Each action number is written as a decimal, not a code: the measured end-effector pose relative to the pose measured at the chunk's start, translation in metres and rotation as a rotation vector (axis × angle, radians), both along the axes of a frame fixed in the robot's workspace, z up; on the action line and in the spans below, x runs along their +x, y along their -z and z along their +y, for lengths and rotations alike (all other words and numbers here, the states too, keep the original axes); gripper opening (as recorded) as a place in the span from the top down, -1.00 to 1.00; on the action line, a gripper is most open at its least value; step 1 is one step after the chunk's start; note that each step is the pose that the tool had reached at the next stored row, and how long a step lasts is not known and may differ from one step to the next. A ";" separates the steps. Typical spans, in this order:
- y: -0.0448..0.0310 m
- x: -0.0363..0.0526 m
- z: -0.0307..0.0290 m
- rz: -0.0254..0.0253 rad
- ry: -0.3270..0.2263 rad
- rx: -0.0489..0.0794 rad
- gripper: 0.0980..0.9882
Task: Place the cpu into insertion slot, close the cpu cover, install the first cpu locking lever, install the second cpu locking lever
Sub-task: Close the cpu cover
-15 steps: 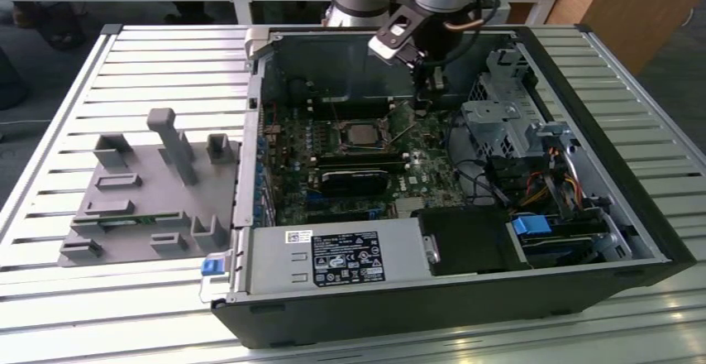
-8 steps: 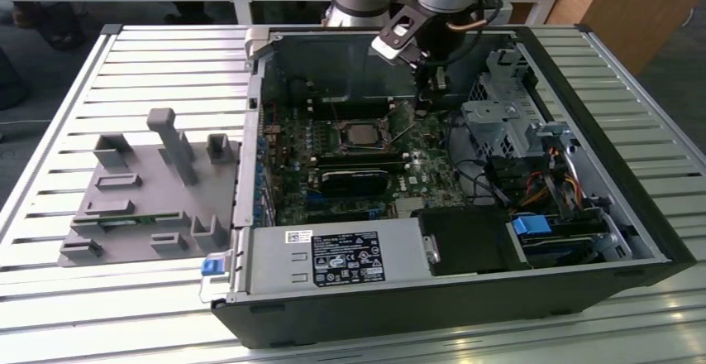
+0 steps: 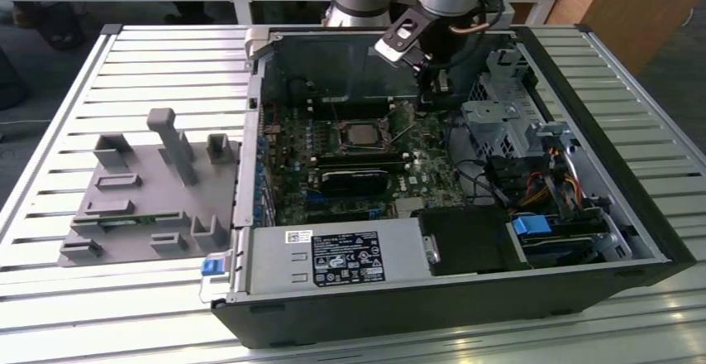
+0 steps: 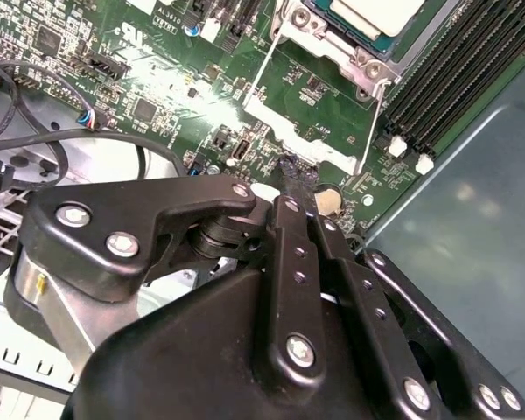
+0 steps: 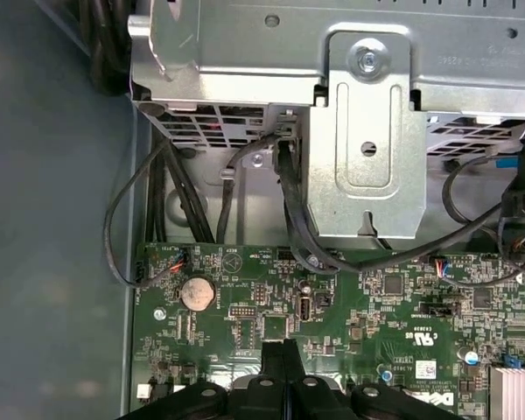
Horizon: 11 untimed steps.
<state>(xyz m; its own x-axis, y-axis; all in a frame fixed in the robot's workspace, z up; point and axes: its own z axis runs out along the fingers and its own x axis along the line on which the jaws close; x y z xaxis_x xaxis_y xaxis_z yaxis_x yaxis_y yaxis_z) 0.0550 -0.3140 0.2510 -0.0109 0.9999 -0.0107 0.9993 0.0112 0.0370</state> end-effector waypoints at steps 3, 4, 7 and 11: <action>0.0023 0.0006 0.0003 0.0027 0.000 0.000 0.98; 0.0030 0.0007 0.0003 0.0034 0.000 0.000 0.98; 0.0051 0.0007 0.0004 0.0048 0.000 0.000 0.98; 0.0063 -0.0008 0.0005 0.0049 0.000 0.000 0.98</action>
